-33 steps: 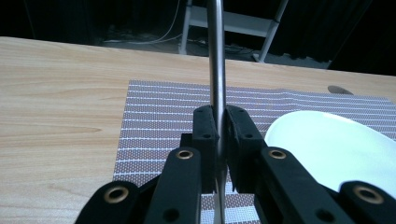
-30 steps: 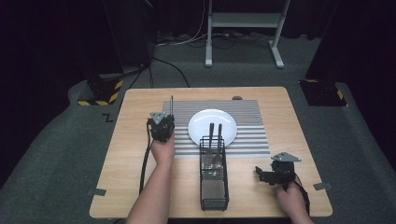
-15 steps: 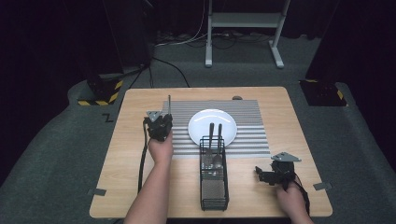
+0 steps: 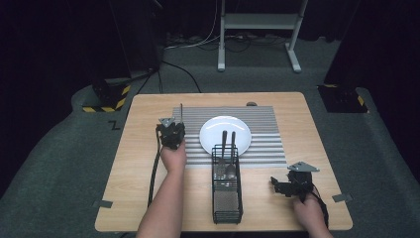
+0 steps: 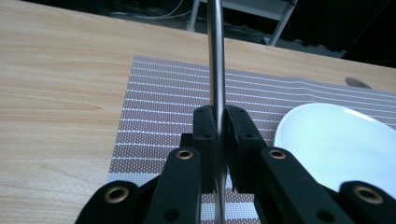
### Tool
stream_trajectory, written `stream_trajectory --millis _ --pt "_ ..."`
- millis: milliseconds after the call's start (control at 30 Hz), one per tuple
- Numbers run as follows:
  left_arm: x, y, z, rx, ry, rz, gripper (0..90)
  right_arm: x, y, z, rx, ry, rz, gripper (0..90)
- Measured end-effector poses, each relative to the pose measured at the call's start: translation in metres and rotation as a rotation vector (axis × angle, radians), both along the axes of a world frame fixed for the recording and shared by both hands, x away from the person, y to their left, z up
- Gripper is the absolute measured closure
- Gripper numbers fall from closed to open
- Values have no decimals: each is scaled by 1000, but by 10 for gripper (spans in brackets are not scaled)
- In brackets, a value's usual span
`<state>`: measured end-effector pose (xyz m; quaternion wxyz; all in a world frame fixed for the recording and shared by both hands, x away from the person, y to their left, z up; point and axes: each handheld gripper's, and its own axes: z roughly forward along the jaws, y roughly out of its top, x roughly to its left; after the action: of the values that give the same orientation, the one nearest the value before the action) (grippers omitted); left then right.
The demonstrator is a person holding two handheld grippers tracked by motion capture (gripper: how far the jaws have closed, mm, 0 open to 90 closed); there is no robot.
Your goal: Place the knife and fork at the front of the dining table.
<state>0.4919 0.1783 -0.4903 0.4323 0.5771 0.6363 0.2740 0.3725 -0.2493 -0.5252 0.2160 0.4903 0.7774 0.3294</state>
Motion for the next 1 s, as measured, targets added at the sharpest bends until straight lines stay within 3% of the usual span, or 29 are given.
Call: stream_trajectory --millis 367,1000 --pt "8 -3 -12 5 40 4 826 0 0 0 0 0 0 95" --pt "17 -9 -11 11 95 1 825 0 0 0 0 0 0 95"
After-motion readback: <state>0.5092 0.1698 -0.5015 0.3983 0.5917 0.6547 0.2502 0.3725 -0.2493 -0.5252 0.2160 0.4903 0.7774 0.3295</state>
